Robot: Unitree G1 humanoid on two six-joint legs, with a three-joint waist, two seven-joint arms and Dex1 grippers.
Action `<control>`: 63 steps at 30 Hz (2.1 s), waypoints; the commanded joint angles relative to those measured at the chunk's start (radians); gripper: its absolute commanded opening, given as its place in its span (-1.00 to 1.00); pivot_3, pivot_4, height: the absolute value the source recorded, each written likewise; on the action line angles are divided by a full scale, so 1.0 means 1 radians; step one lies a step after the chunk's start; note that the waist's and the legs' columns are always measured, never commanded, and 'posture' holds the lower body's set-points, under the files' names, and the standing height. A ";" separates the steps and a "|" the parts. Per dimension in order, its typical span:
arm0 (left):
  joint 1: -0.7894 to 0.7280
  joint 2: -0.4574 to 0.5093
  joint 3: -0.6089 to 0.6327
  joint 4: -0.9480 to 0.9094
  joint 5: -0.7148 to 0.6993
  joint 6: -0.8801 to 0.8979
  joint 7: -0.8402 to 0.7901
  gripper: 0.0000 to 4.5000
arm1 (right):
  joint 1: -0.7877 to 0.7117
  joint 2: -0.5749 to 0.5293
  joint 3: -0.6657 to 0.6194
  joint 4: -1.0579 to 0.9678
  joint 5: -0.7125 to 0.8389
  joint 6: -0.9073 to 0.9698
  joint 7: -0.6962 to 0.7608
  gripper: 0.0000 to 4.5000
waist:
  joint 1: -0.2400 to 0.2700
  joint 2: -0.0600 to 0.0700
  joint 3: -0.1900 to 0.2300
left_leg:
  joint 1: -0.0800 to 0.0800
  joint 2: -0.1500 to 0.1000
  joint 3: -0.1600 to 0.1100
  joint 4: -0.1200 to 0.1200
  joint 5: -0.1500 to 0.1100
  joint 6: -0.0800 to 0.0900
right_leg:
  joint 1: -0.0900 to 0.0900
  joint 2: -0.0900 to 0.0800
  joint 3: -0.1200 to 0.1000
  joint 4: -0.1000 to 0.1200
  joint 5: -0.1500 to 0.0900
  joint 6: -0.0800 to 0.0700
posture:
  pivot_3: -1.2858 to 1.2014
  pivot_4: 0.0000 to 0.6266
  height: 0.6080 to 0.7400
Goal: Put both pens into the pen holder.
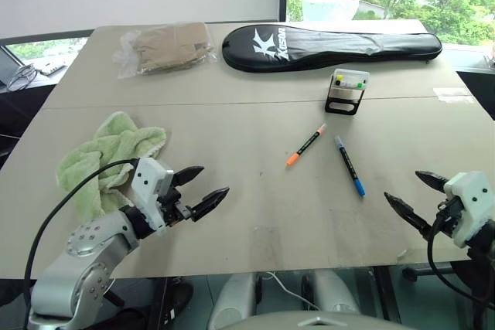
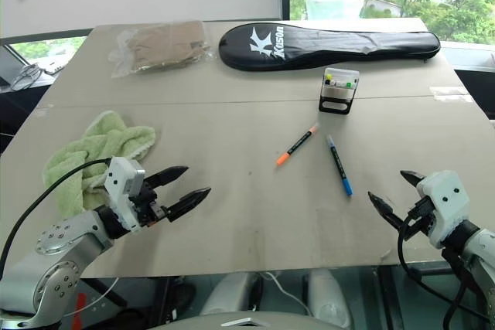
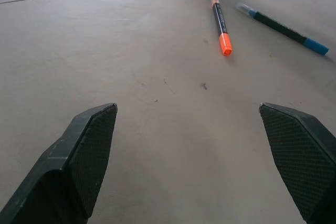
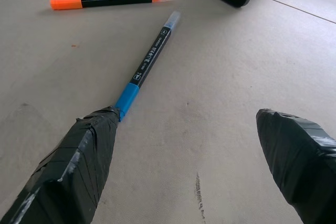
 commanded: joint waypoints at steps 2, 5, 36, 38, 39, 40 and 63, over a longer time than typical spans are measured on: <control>-0.052 0.003 0.011 -0.044 -0.028 -0.025 -0.004 1.00 | -0.103 -0.048 0.048 -0.076 0.048 0.177 -0.077 0.98 | -0.002 0.000 0.000 | 0.000 0.000 0.000 0.000 0.000 0.000 | 0.000 0.000 0.000 0.000 0.000 0.000 | 0.03 -0.52 1.00; -0.095 -0.021 -0.002 -0.066 -0.034 -0.110 -0.053 1.00 | -0.225 -0.077 0.120 -0.111 0.095 0.334 -0.129 0.98 | -0.007 0.000 0.000 | 0.001 0.000 0.001 0.000 0.000 0.000 | 0.000 0.000 0.001 0.001 0.000 0.000 | 0.03 -0.52 1.00; -0.191 0.074 -0.044 -0.113 -0.337 0.120 -0.027 1.00 | -0.557 -0.063 0.402 -0.061 0.070 0.772 -0.349 -0.99 | -0.011 -0.001 -0.001 | -0.001 0.000 0.002 -0.004 -0.002 0.003 | -0.002 0.001 0.001 -0.007 0.000 0.001 | 0.03 -0.52 1.00; -0.255 0.087 -0.035 -0.094 -0.492 0.249 0.117 1.00 | -0.533 -0.052 0.357 -0.093 0.106 0.715 -0.306 -0.99 | -0.008 -0.001 -0.001 | -0.002 0.000 0.002 -0.003 -0.002 0.003 | -0.002 0.000 0.001 -0.007 0.000 0.002 | 0.03 -0.52 1.00; -0.299 0.086 -0.038 -0.059 -0.619 0.293 0.209 1.00 | -0.531 -0.004 0.295 -0.105 0.174 0.678 -0.270 -0.99 | -0.005 -0.002 -0.001 | -0.003 0.000 0.001 -0.003 -0.002 0.003 | -0.002 0.000 0.000 -0.007 0.000 0.002 | 0.03 -0.52 1.00; -0.336 0.087 -0.043 -0.028 -0.724 0.331 0.288 1.00 | -0.532 0.031 0.248 -0.116 0.231 0.645 -0.239 -0.99 | -0.004 -0.002 -0.001 | -0.003 0.000 0.000 -0.003 -0.002 0.003 | -0.002 0.000 -0.001 -0.007 0.000 0.002 | 0.03 -0.52 1.00; -0.480 -0.019 -0.167 0.058 -0.922 0.350 0.548 1.00 | -0.593 0.010 0.270 -0.138 0.461 0.552 -0.236 -0.99 | -0.012 -0.001 -0.001 | -0.003 -0.001 0.000 -0.002 -0.001 0.002 | -0.002 0.000 0.000 -0.007 0.001 0.002 | 0.03 -0.52 1.00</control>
